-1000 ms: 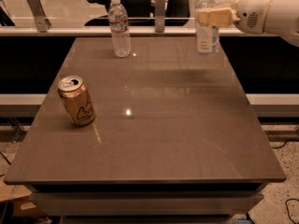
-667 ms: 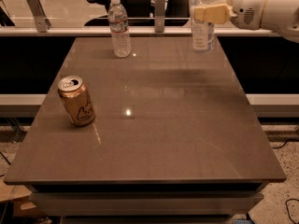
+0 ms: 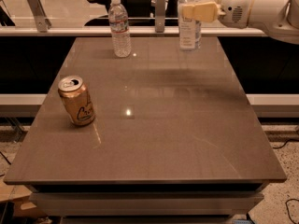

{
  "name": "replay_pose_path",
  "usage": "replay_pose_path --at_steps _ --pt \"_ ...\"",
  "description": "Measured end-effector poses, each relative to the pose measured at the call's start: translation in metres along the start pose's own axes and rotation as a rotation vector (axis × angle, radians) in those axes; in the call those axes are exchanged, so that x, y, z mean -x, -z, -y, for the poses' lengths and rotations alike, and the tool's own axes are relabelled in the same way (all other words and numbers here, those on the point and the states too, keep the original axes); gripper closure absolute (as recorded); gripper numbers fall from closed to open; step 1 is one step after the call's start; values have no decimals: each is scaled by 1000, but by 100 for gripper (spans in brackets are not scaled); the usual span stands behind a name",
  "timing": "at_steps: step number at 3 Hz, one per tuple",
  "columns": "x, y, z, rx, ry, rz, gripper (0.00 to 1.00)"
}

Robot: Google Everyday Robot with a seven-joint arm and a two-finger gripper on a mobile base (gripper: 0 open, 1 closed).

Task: Move blue plastic bottle near water bottle

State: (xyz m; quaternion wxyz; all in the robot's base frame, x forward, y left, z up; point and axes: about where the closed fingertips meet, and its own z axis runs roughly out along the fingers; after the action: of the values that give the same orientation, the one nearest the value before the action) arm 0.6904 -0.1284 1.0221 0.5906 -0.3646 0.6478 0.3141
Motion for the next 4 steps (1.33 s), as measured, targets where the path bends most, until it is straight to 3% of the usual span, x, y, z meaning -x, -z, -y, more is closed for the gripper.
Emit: replay_pose_path --at_steps 2,4 --pt "3 -39 -21 102 -7 29 100" --pt "-7 -70 -38 174 -23 99 100"
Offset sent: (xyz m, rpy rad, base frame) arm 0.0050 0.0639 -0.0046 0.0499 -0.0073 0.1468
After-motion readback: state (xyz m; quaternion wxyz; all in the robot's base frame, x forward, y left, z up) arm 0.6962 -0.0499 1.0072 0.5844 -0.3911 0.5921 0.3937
